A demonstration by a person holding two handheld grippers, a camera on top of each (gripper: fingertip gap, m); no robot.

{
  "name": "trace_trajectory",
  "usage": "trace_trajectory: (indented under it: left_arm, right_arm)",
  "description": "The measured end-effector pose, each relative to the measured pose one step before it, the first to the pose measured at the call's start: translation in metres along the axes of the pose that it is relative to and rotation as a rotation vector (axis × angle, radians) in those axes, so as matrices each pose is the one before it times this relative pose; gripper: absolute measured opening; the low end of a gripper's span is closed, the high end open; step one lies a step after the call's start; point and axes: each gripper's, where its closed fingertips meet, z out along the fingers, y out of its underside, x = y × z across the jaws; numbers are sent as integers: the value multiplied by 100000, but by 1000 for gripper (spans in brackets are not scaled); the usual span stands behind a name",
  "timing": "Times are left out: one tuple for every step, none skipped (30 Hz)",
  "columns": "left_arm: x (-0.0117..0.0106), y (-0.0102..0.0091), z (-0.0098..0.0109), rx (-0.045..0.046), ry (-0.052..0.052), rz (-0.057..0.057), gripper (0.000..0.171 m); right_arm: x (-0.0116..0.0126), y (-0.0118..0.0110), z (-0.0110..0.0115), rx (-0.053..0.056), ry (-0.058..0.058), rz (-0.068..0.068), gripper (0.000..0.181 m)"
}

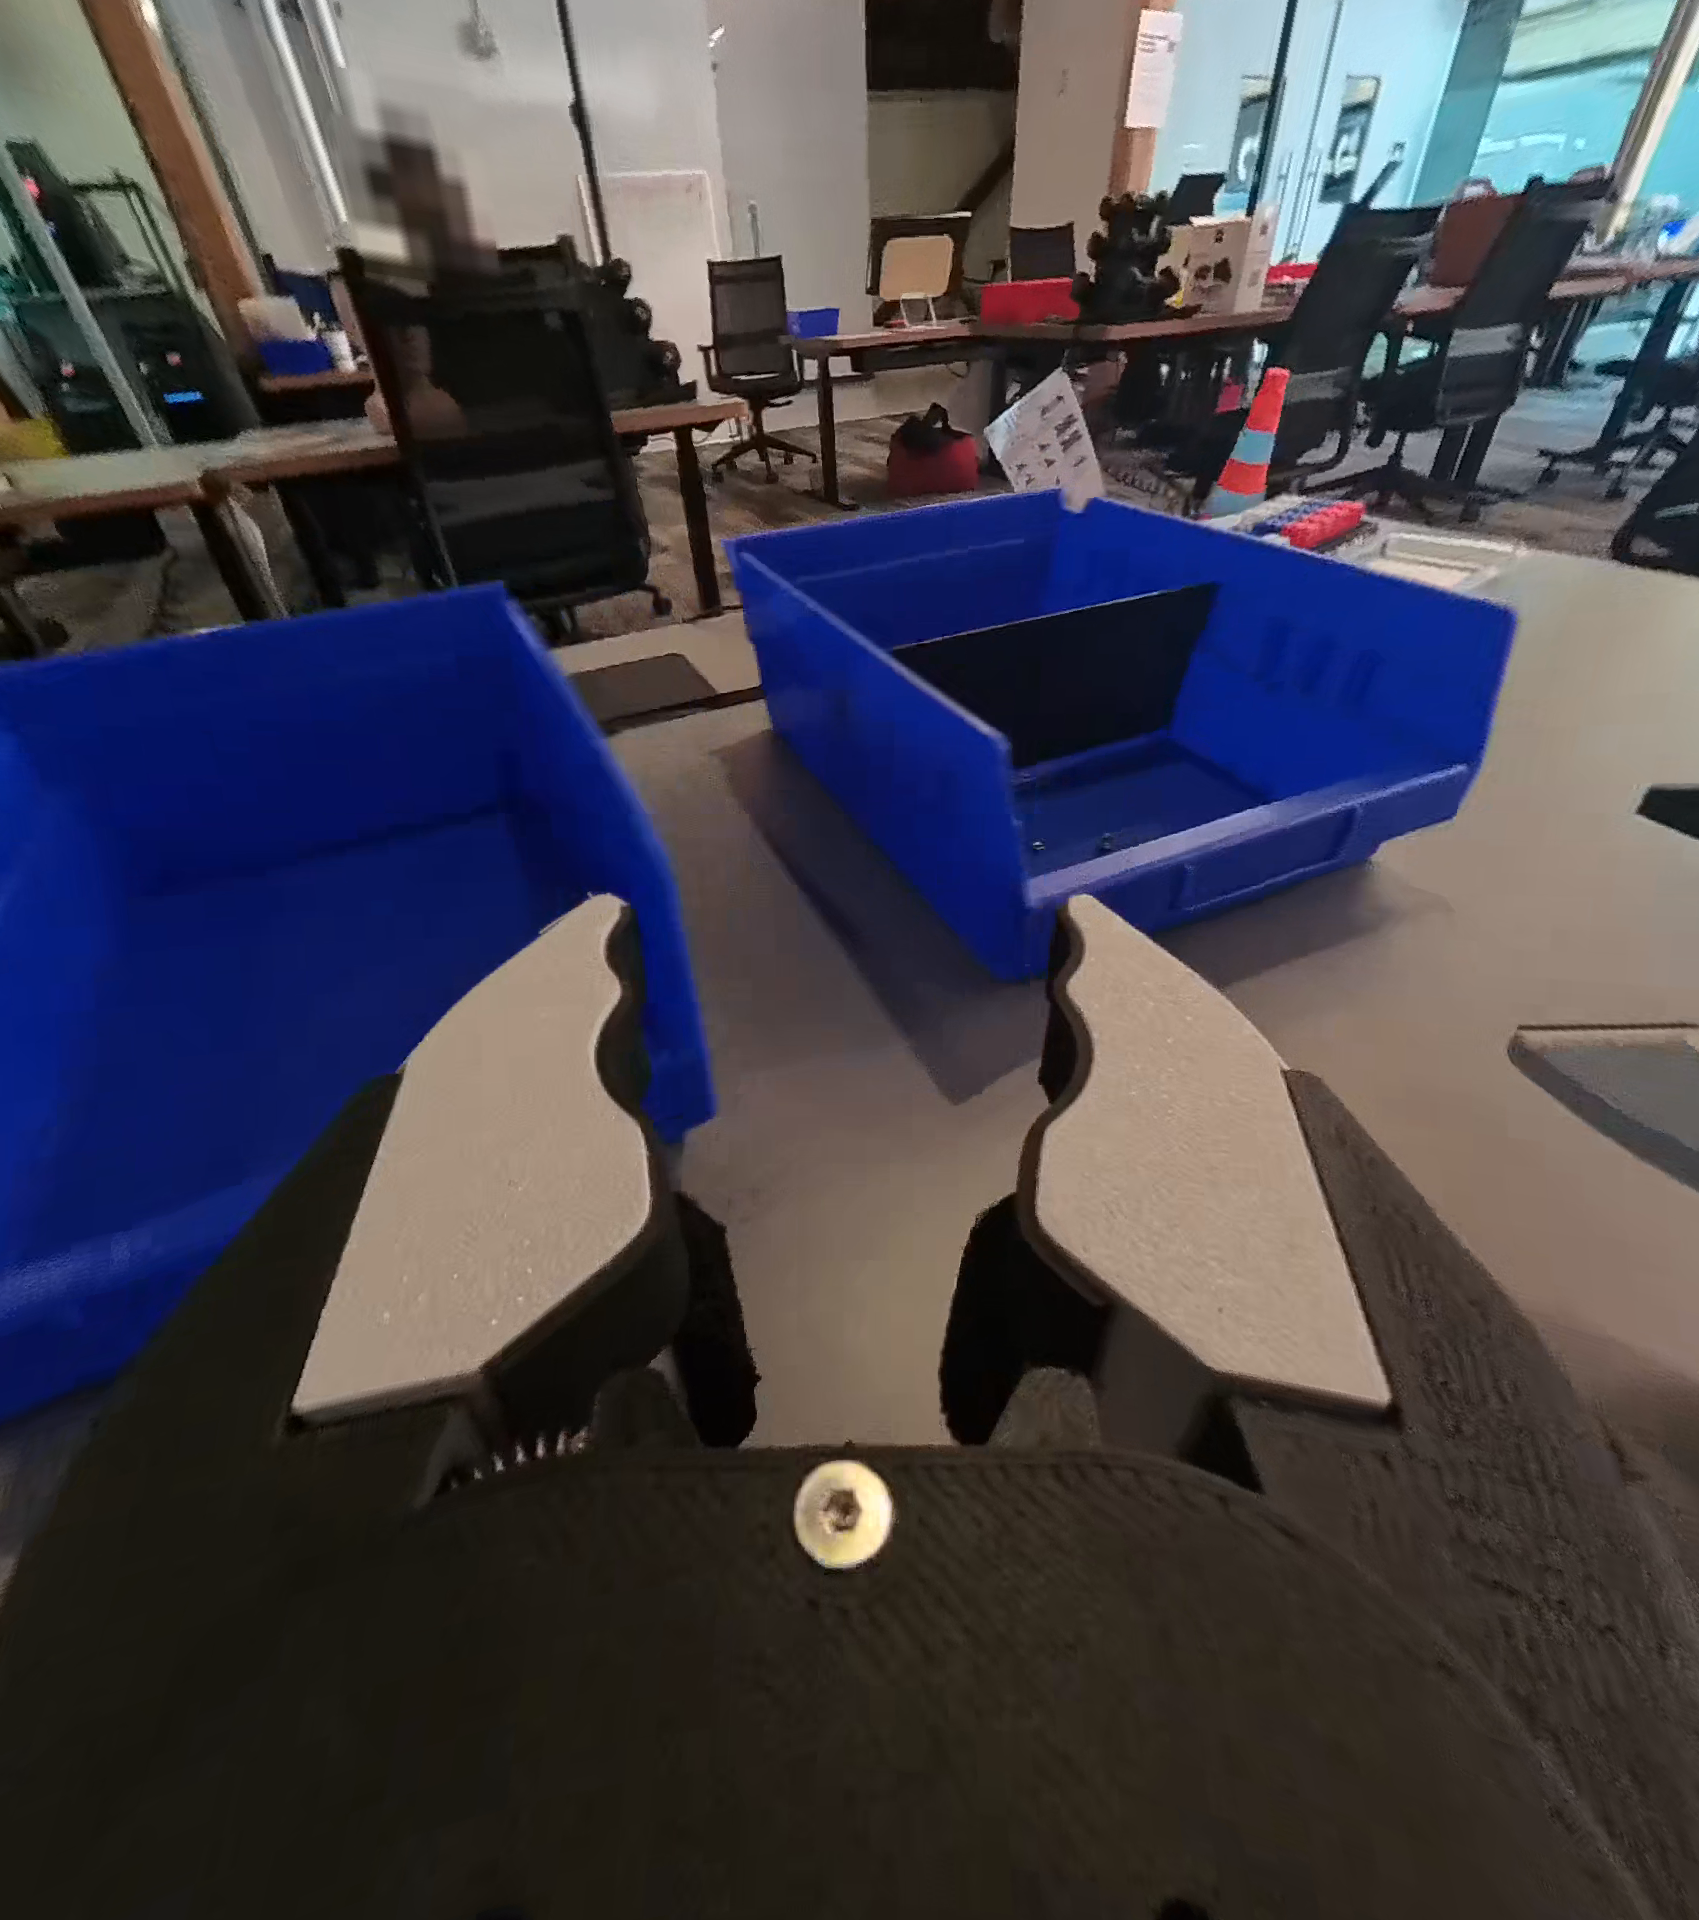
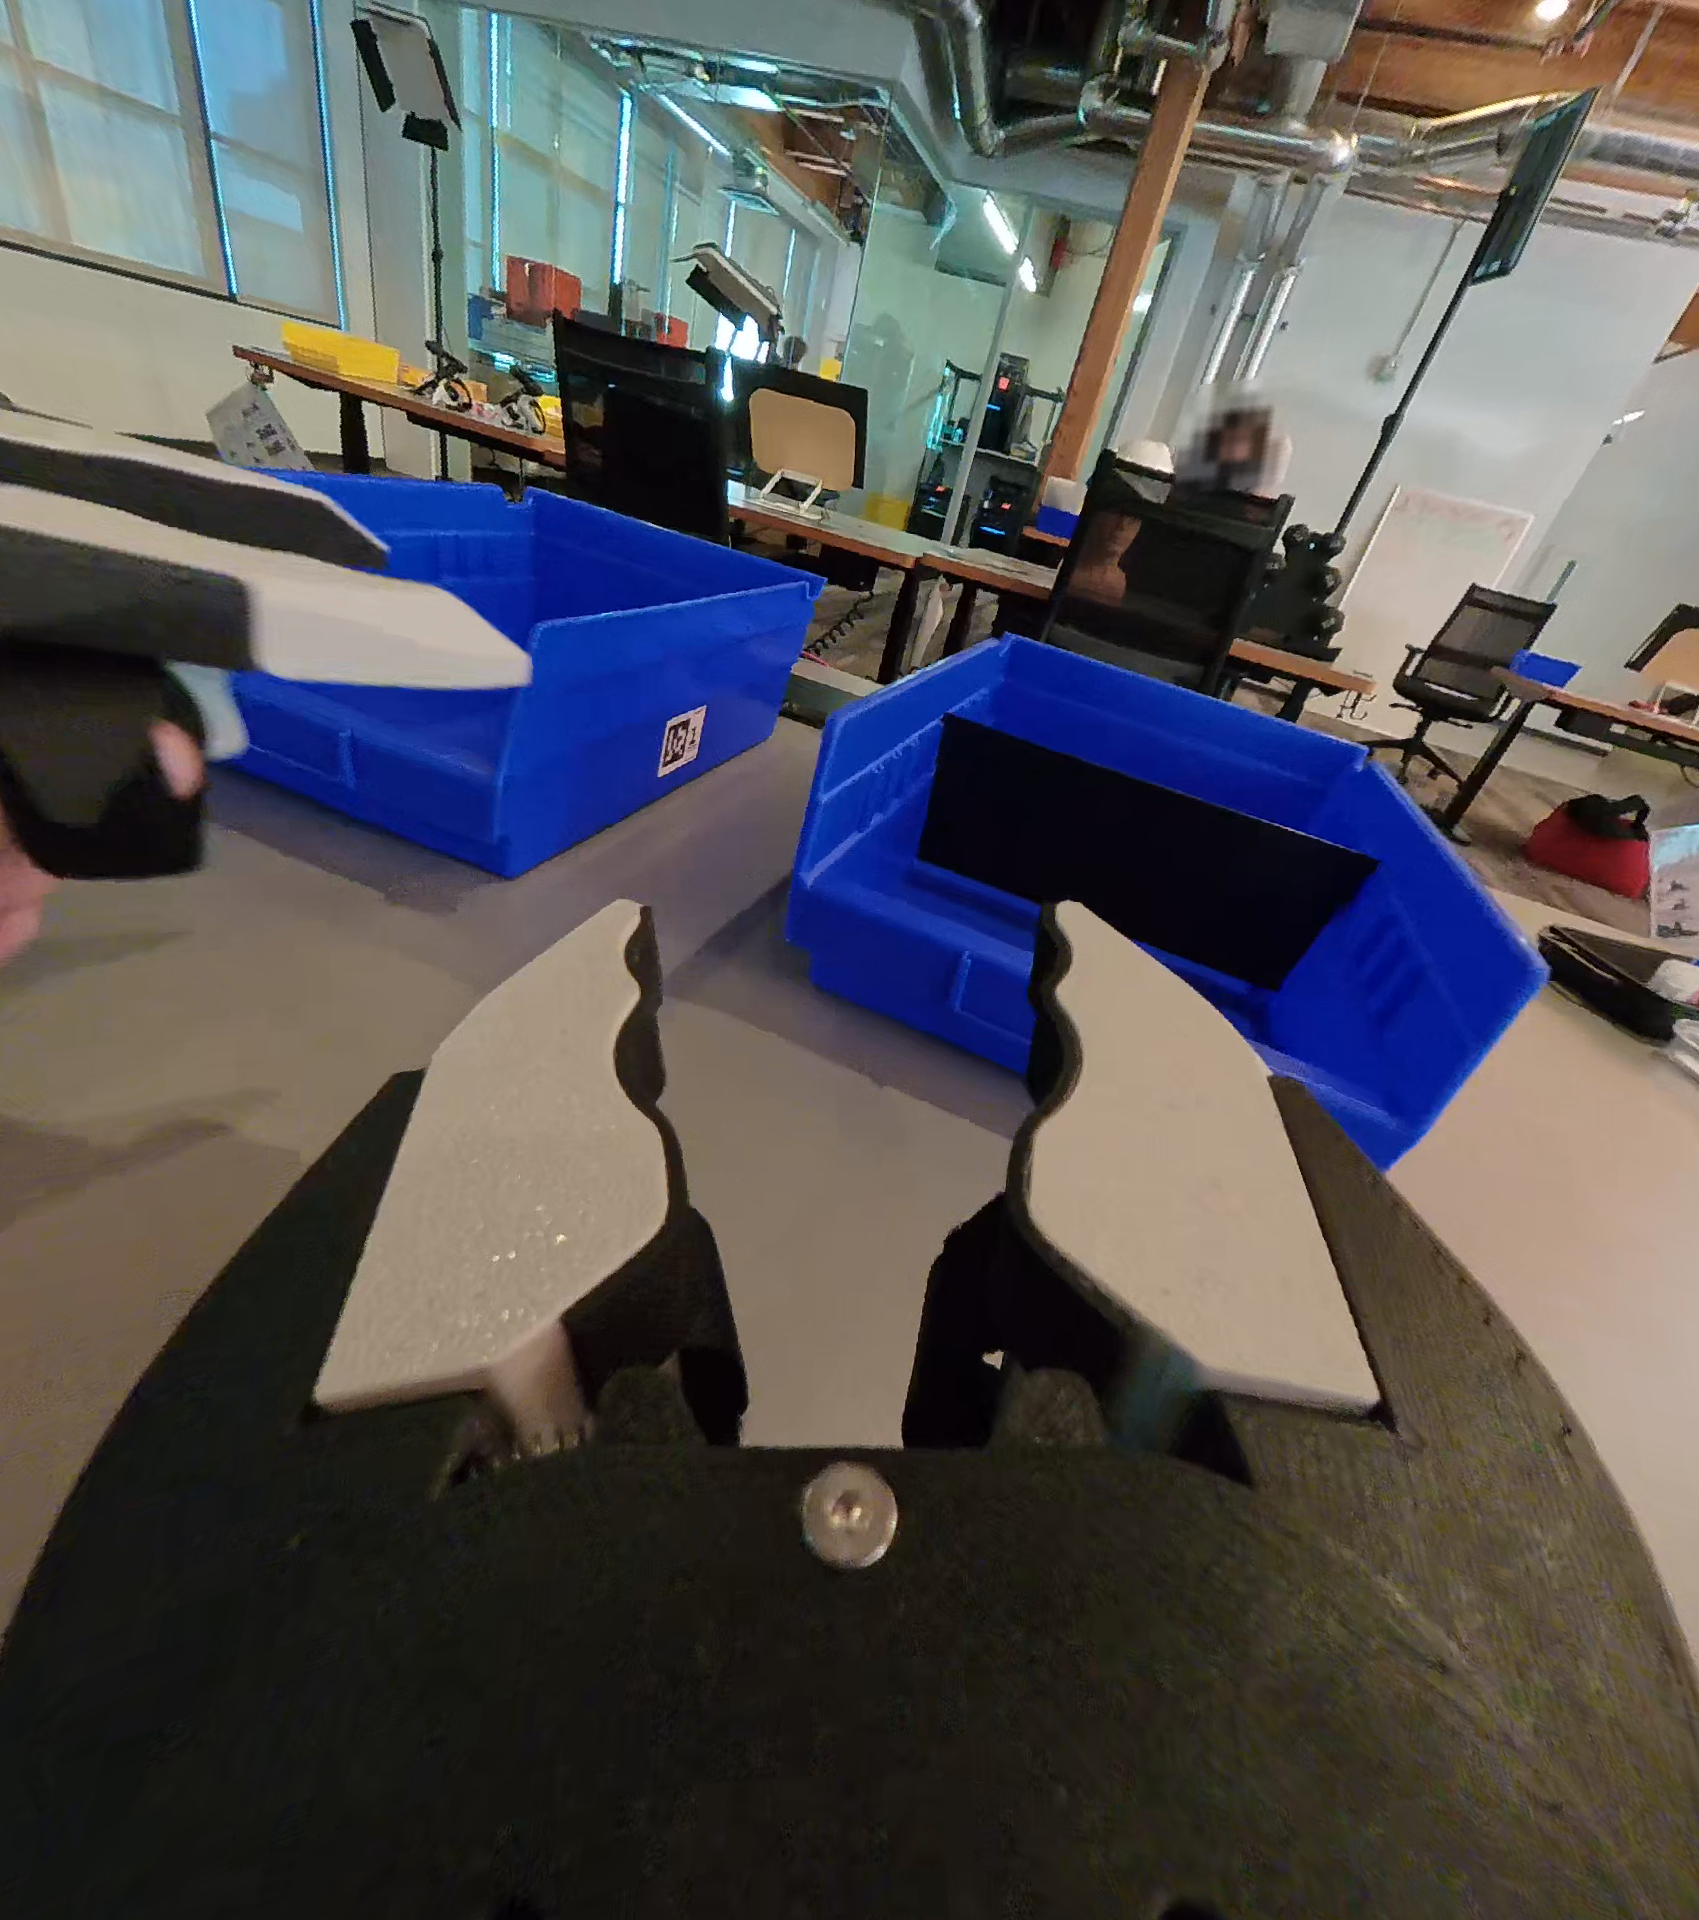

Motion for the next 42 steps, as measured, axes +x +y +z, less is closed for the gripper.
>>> trace_trajectory:
  left_arm:
    - [654, 61, 329, -76, -60, 1588, 73]
    - [394, 88, 129, -8, 79, -272, 72]
    - [306, 115, 17, -273, 969, -1784, 70]
    - [195, 97, 0, -717, 849, -1999, 69]
    - [9, -114, -24, -435, -10, -1153, 68]
    - [29, -340, -68, 47, 240, 261, 64]
    - [-86, -546, -120, 805, -262, 993, 59]
    - [-219, -616, -114, 1293, -894, 850, 58]
    - [-216, -406, -22, 328, -753, 283, 59]
    - [-136, -103, 135, -976, -389, -172, 59]
    - [45, 88, 268, -1389, 462, -505, 60]
    - [130, 35, 320, -406, 471, -596, 62]
    - [172, 29, 348, -100, 117, 11, 66]
    - [239, 43, 330, -145, 195, 382, 69]
    - [339, 9, 175, -29, 942, 544, 69]
    - [187, -36, -75, 493, 594, 756, 69]
    - [-242, -68, -345, 1112, -1007, 1410, 69]
    - [-823, 28, -534, 1019, -2758, 2139, 69]
    - [-1427, 152, -631, 787, -4293, 1227, 70]
    - [-1777, 288, -655, 61, -3903, -247, 70]
    - [-2269, 278, -630, -221, -4835, -1103, 70]
    - [-2569, 155, -567, -35, -5208, -1497, 70]
    - [-2573, 84, -415, -95, -4769, -1918, 69]
    - [-2335, 164, -203, -1082, -3829, -1704, 69]
    - [-2046, 275, -14, -2102, -3238, -542, 69]
    - [-1946, 219, 83, -1310, -3988, 1021, 69]
    - [-1809, 163, 229, -413, -4234, 1605, 69]
    - [-1449, 326, 424, -1322, -2913, 787, 69]
    - [-1053, 364, 538, -1651, -1643, -483, 69]
    - [-819, 296, 595, -968, -1367, -798, 69]
    - [-549, 354, 639, -988, -996, 72, 69]
    - [-392, 503, 701, -1693, -1025, 377, 69]
    - [-185, 564, 690, -1894, -196, -266, 69]
    - [56, 574, 650, -1833, 795, -1155, 68]
    - [139, 548, 567, -1722, 908, -1372, 67]
    - [139, 519, 493, -1741, 514, -978, 64]
    - [144, 465, 409, -1536, 512, -575, 56]
    - [288, 382, 322, -1201, 1674, -303, 41]
    - [115, 203, 224, -349, 610, -709, 32]
    - [-95, -7, 120, 699, -783, -146, 30]
    - [-190, -31, 72, 179, -1208, 580, 26]
    - [-151, -40, 55, -40, -563, 341, 20]
  right_arm:
    - [214, 40, -306, 300, 262, -522, 68]
    - [240, 74, -177, 297, 366, -675, 68]
    - [215, 138, -58, -335, 82, -322, 67]
    - [120, 111, 21, -467, -383, 1038, 66]
    - [-30, 67, 32, -169, -1218, 2271, 65]
    - [-90, 150, 29, -603, -1048, 2237, 64]
    - [-71, 221, -18, -822, -384, 1333, 64]
    - [-110, 105, -90, -313, -318, 423, 64]
    - [-53, -102, -213, 559, 262, -579, 64]
    - [-39, -187, -244, 911, 424, -977, 64]
    - [-48, -154, -205, 424, 206, -885, 64]
    - [11, -198, -182, 309, 326, -468, 64]
    - [65, -315, -178, 669, 357, -289, 64]
    - [119, -396, -187, 814, 575, -516, 64]
    - [150, -429, -218, 958, 672, -817, 64]
    - [142, -402, -225, 991, 624, -1122, 64]
    - [177, -295, -244, 650, 877, -1407, 64]
    - [185, -183, -226, 331, 906, -1536, 64]
    - [177, -76, -192, 50, 818, -1190, 64]
    - [91, -17, -113, 8, 385, -433, 63]
    - [12, 44, -25, -76, 37, 126, 64]
    - [-85, 78, 78, -216, -301, 198, 64]
    - [-195, 116, 160, -380, -676, 14, 64]
    - [-273, 171, 238, -647, -886, -108, 64]
    - [-294, 204, 305, -783, -823, -20, 64]
    - [-325, 188, 296, -758, -828, -6, 64]
    - [-327, 156, 263, -766, -974, -100, 64]
    - [-259, 77, 201, -489, -586, -178, 64]
    - [-211, 22, 139, -120, -460, -295, 64]
    - [-164, 10, 94, -172, -363, -611, 64]
    - [-89, 8, 71, -225, -92, -985, 64]
    - [8, -38, 69, -114, 274, -1108, 64]
    - [56, -75, 39, -23, 333, -861, 64]
    - [124, -106, 20, 77, 463, -500, 64]
    - [193, -105, 0, 155, 615, -232, 64]
    - [210, -101, -11, 124, 549, -134, 64]
    - [221, -85, -27, 82, 621, -166, 64]
    - [229, -67, -40, 96, 690, -211, 63]
    - [233, -39, -67, 70, 651, -163, 63]
    - [205, -1, -54, -62, 497, -95, 63]
    - [207, 45, -53, -91, 482, -139, 63]
    - [173, 78, -47, -159, 399, -168, 63]
